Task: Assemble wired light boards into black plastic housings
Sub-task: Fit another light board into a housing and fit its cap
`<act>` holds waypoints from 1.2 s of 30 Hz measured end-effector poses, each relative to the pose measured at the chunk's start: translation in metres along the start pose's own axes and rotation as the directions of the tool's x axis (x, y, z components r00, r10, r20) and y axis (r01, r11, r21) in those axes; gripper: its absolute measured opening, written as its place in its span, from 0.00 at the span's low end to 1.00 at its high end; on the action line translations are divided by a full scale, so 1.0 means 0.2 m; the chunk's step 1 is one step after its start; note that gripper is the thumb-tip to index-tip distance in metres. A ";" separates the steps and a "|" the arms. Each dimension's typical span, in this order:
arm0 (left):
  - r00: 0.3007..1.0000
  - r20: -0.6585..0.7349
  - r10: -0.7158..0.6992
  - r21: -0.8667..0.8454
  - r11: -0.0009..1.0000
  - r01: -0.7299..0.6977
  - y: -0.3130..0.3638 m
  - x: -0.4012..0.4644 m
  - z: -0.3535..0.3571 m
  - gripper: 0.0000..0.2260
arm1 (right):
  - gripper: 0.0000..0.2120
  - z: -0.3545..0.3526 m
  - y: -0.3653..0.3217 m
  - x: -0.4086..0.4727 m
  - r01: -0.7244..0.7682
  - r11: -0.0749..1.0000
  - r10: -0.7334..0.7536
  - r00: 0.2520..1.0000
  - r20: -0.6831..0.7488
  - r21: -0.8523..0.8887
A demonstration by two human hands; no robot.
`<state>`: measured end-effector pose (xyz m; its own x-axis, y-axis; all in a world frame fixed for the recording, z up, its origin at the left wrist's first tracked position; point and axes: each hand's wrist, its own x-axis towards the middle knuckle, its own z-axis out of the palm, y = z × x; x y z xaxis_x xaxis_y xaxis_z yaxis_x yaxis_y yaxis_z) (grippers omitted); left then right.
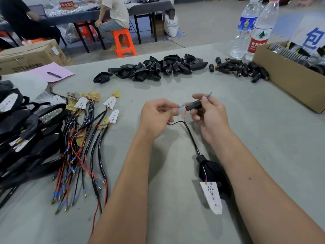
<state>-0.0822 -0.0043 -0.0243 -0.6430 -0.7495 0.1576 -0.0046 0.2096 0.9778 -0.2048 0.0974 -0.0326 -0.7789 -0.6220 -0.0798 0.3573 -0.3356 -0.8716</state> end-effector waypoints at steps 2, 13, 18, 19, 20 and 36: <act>0.998 0.056 -0.018 0.021 1.000 0.017 0.01 -0.01 0.03 0.08 | 0.15 0.00 0.00 0.00 -0.005 0.999 0.005 1.000 0.008 0.037; 0.999 -0.014 -0.042 0.087 0.995 0.043 -0.01 -0.02 0.04 0.08 | 0.15 0.00 -0.01 -0.01 -0.017 0.995 0.016 1.000 0.009 0.101; 0.999 -0.027 -0.018 0.100 0.995 0.021 0.01 -0.02 0.05 0.08 | 0.16 0.01 -0.01 -0.02 0.016 1.000 -0.017 1.000 0.026 0.025; 0.999 -0.036 -0.019 0.111 0.994 0.023 0.01 -0.02 0.05 0.09 | 0.16 0.01 -0.01 -0.02 0.017 1.000 -0.017 0.999 0.027 0.018; 0.999 -0.043 -0.022 0.116 0.993 0.027 0.01 -0.02 0.06 0.09 | 0.16 0.01 -0.01 -0.02 0.018 1.000 -0.018 0.999 0.028 0.012; 0.997 -0.069 -0.043 0.173 0.983 0.054 0.01 -0.03 0.06 0.07 | 0.15 0.03 -0.01 -0.03 0.078 0.991 -0.076 0.997 0.027 -0.105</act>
<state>-0.0871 0.0090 -0.0247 -0.5877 -0.7994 0.1246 -0.1723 0.2741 0.9461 -0.1974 0.0975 -0.0285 -0.7894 -0.6139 0.0000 0.2390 -0.3074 -0.9211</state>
